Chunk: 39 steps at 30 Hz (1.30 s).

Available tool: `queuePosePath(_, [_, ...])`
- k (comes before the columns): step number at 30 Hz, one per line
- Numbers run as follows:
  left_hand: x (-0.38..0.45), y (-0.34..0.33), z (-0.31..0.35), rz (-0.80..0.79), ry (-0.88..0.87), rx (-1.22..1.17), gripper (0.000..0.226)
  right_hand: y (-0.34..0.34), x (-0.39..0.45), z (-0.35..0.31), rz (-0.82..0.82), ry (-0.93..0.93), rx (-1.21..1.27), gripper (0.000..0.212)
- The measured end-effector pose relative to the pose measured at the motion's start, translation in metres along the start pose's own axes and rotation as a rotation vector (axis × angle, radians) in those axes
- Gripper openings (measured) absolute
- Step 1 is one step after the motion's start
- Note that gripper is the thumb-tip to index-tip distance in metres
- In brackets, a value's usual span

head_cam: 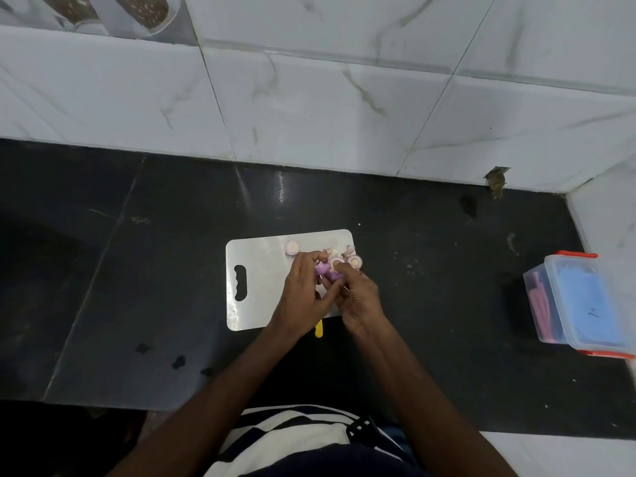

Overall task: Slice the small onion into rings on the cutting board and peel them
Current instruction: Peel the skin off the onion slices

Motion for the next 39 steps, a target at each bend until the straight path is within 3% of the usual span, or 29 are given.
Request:
queuePosePath(9, [0.008,0.016,-0.011,-0.064,-0.079,-0.012,0.036,0.002,0.001,-0.012,-0.150,0.065,-0.304,0.018])
queuePosePath(16, [0.005,0.021,-0.014,-0.083,-0.067,-0.110,0.021,-0.004,-0.003,-0.003,-0.178,-0.086,-0.096,0.019])
queuePosePath(23, [-0.019,0.035,-0.036,-0.045,0.336,-0.378,0.014,-0.004,0.007,0.000,-0.152,-0.148,-0.094,0.018])
queuePosePath(27, [-0.028,0.036,-0.051,-0.018,0.525,-0.595,0.019,-0.013,0.018,0.005,-0.259,-0.060,-0.261,0.019])
queuePosePath(29, [-0.029,0.036,-0.061,-0.051,0.578,-0.634,0.017,-0.022,0.025,0.006,-0.330,0.027,-0.429,0.022])
queuePosePath(33, [-0.032,0.042,-0.068,-0.084,0.681,-0.730,0.012,-0.045,0.042,-0.004,-0.290,0.537,-1.091,0.044])
queuePosePath(36, [-0.032,0.043,-0.073,-0.043,0.724,-0.739,0.029,-0.074,0.053,-0.006,-0.335,0.794,-1.341,0.063])
queuePosePath(39, [-0.032,0.039,-0.082,-0.053,0.763,-0.659,0.036,-0.102,0.067,-0.005,-0.315,1.035,-1.668,0.056])
Point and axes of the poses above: each hand's wrist, its own x-axis towards the middle knuckle, its own y-axis out of the back of the hand, z = x × y, the point moved 4 cm from there along x, towards the middle knuckle, and after that the axes turned 4 degrees about -x, right-handed, at the moved point
